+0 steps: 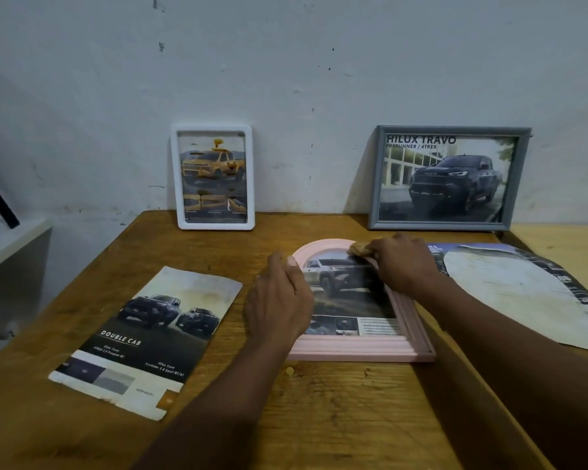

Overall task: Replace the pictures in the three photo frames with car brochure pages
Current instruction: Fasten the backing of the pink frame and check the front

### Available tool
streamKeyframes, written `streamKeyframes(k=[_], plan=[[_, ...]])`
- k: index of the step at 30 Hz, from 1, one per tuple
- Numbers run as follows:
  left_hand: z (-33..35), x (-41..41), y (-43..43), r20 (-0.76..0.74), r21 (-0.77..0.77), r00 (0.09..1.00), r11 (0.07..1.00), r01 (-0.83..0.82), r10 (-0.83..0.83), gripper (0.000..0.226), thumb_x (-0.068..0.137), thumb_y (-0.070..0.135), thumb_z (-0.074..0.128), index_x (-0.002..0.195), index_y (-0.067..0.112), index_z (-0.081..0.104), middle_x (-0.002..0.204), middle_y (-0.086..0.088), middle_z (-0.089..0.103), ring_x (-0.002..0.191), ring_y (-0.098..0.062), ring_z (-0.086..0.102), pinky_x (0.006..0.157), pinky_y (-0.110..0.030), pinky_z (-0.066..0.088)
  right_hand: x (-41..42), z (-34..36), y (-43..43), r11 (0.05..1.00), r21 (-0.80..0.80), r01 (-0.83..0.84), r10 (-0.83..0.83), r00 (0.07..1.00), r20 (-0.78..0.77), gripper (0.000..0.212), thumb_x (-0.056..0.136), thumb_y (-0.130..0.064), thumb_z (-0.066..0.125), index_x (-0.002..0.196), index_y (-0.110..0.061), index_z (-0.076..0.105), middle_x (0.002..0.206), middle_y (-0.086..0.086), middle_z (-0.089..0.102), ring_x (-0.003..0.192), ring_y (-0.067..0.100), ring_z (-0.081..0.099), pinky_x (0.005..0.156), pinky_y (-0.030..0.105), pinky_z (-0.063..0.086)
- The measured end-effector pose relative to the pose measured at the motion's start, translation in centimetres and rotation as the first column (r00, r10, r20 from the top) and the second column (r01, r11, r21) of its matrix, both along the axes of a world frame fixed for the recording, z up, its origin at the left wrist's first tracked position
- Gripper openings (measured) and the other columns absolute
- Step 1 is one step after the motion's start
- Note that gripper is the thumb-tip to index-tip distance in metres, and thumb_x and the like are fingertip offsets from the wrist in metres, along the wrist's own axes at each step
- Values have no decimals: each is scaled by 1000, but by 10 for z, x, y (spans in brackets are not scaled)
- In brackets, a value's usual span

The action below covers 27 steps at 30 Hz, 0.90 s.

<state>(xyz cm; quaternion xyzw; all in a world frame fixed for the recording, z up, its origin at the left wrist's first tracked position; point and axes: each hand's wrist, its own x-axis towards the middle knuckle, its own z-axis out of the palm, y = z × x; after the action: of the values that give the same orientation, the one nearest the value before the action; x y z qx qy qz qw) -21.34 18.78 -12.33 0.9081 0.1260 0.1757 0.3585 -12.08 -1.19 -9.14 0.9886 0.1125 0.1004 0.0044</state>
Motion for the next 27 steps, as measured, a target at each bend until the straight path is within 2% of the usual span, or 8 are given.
streamKeyframes(k=[5,9,15,18,20,22,25,27], plan=[[9,-11,-7,-35,40,998,998,-42,44,49,107,46,18,133,19,49,119,-11,66,118,-32,56,107,-53,43,-58,-3,-14,993,91,71,-73,997,21,25,94,-26,55,116,-22,68,106,11,68,96,29,63,81,40,55],[12,-13,-11,-44,24,996,997,-71,72,50,108,45,18,130,15,52,123,-14,65,126,-35,52,116,-53,32,-114,-1,-17,985,143,98,-99,995,-2,26,93,-15,56,115,-20,67,104,11,65,98,29,59,76,37,49],[2,-6,-7,-40,-129,991,983,-130,126,60,103,54,11,126,21,56,113,-10,65,113,-33,57,105,-56,42,-190,-12,-23,988,152,22,-30,998,50,37,92,-11,51,124,-23,65,121,-3,68,107,19,47,82,32,43],[3,-7,-8,-28,-145,990,980,-139,136,59,105,50,12,127,21,58,117,-9,66,112,-31,57,107,-54,39,-207,-16,-5,974,200,-108,87,990,109,29,80,-14,69,107,-23,73,105,-4,74,93,20,54,72,32,50],[3,-7,-8,-38,-152,989,978,-145,141,60,105,50,11,130,21,58,122,-9,65,115,-31,56,107,-52,38,-208,-17,15,960,205,-191,166,977,133,25,78,-23,59,98,-23,75,98,-5,74,85,19,56,66,32,50],[5,-3,-5,-83,-185,986,971,-155,142,61,105,50,11,134,21,56,131,-11,62,121,-32,54,105,-47,38,-205,-16,38,939,221,-263,242,963,120,37,82,-32,41,98,-24,74,100,-6,74,87,17,54,68,33,49],[18,5,12,-221,-357,974,925,-132,54,65,107,51,11,143,15,51,143,-12,57,136,-32,46,111,-45,30,-197,-15,66,896,241,-373,359,928,103,36,93,-34,41,114,-26,69,119,-7,69,102,17,50,81,34,46],[28,7,28,-259,-640,962,761,-106,-84,72,106,55,8,147,9,45,128,-9,69,140,-28,42,120,-45,20,-190,-15,78,868,247,-430,421,903,91,34,96,-36,45,122,-26,65,129,-7,64,110,17,47,87,35,43]])
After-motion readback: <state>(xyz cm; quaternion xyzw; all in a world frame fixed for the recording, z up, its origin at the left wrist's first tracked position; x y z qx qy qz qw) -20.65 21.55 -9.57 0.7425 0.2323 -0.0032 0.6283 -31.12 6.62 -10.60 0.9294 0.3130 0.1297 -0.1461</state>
